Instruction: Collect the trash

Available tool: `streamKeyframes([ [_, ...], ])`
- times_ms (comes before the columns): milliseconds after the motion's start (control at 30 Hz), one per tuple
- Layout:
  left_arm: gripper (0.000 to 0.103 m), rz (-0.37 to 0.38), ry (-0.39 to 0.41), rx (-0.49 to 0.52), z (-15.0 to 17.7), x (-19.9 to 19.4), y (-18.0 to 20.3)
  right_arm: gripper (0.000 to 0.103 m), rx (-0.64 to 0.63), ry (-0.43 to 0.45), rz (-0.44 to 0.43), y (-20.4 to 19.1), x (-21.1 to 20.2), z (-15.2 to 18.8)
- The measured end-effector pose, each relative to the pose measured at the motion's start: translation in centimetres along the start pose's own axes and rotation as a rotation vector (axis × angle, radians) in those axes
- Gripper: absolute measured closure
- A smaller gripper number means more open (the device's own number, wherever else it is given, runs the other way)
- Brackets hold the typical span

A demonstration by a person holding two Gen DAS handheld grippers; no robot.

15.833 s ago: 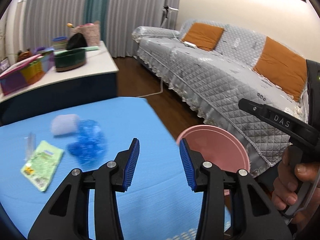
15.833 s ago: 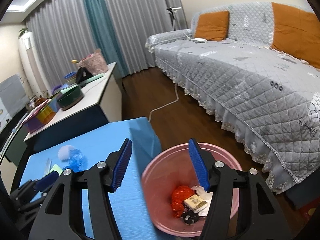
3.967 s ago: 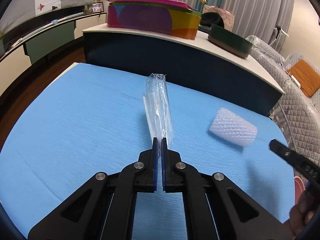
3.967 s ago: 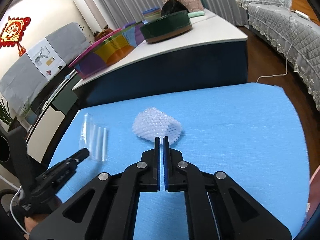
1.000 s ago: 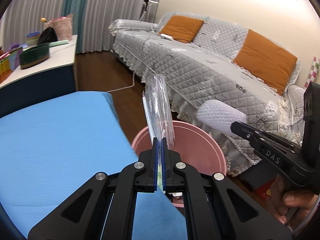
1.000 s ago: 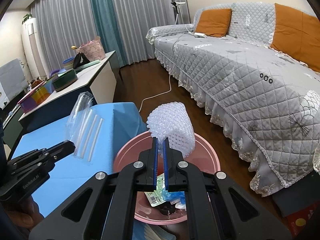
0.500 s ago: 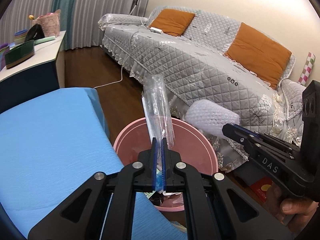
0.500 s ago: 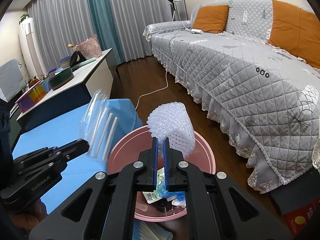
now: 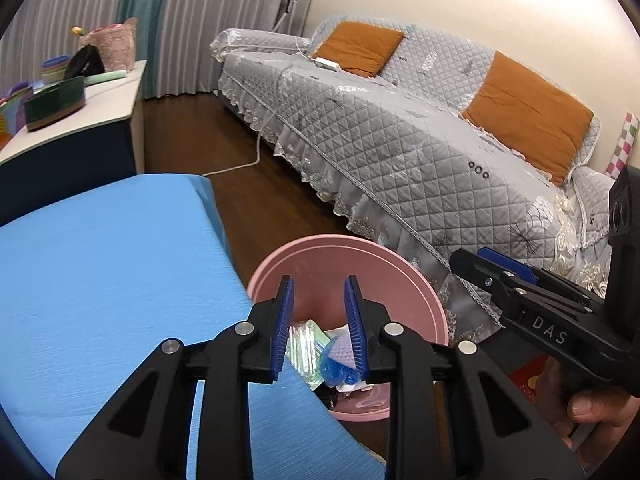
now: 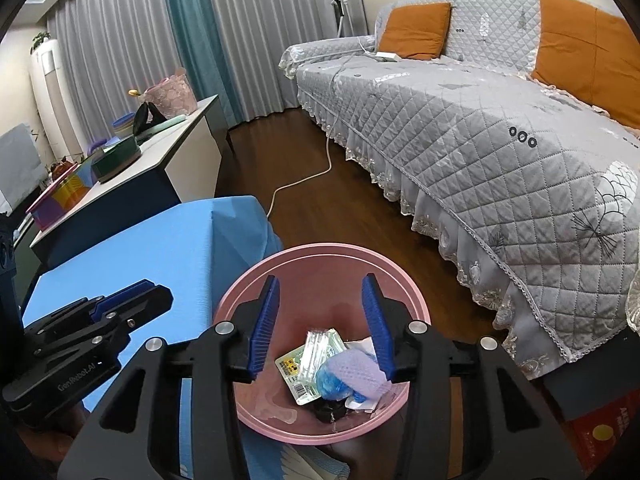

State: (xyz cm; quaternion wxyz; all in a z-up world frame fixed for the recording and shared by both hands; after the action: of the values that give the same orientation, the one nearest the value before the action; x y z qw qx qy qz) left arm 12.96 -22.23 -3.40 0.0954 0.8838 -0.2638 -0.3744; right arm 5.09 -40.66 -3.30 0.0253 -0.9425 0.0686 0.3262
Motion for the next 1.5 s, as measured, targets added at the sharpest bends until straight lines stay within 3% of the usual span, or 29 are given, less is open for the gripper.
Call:
streamKeyframes([
  [233, 0.051, -0.047, 0.083, -0.009, -0.5, -4.5, -1.0, 0.055, 0.008, 0.042, -0.006, -1.3, -1.7, -1.1],
  [533, 0.026, -0.149, 0.178, -0.063, -0.1, -13.0, -3.8, 0.033, -0.051, 0.1, -0.003, -5.8, -6.0, -2.1],
  [600, 0.024, -0.174, 0.199, -0.086, 0.2, -14.9, -4.6, 0.025, -0.058, 0.112, -0.003, -6.9, -7.2, -1.9],
  [733, 0.02, -0.24, 0.241, -0.11, 1.4, -18.9, -6.2, 0.019, -0.089, 0.128, -0.038, -9.7, -9.4, -1.0],
  [833, 0.012, -0.283, 0.271, -0.143, 2.7, -21.7, -7.6, 0.017, -0.112, 0.13, -0.045, -11.7, -10.9, 0.4],
  [1200, 0.011, -0.441, 0.29, -0.241, 10.3, -26.8, -11.5, 0.011, -0.218, 0.168, -0.036, -17.4, -15.6, 6.3],
  [1500, 0.011, -0.457, 0.292, -0.147, 11.6, -26.6, -9.9, 0.009, -0.254, 0.12, -0.015, -18.3, -14.4, 7.4],
])
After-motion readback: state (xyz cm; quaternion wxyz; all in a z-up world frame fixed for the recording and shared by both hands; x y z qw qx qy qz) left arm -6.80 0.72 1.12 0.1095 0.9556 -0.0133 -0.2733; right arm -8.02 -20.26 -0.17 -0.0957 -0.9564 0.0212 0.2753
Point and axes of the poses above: each gripper's, at about its wrist camera, not at the fingertips, and x roughly the way its jaws point, y to its right, z to its underside, the point moved 2 cm from there along x, roughly the way its jaws point, and after that the axes turned 11 degrees about -x, right-handed, at the moved point
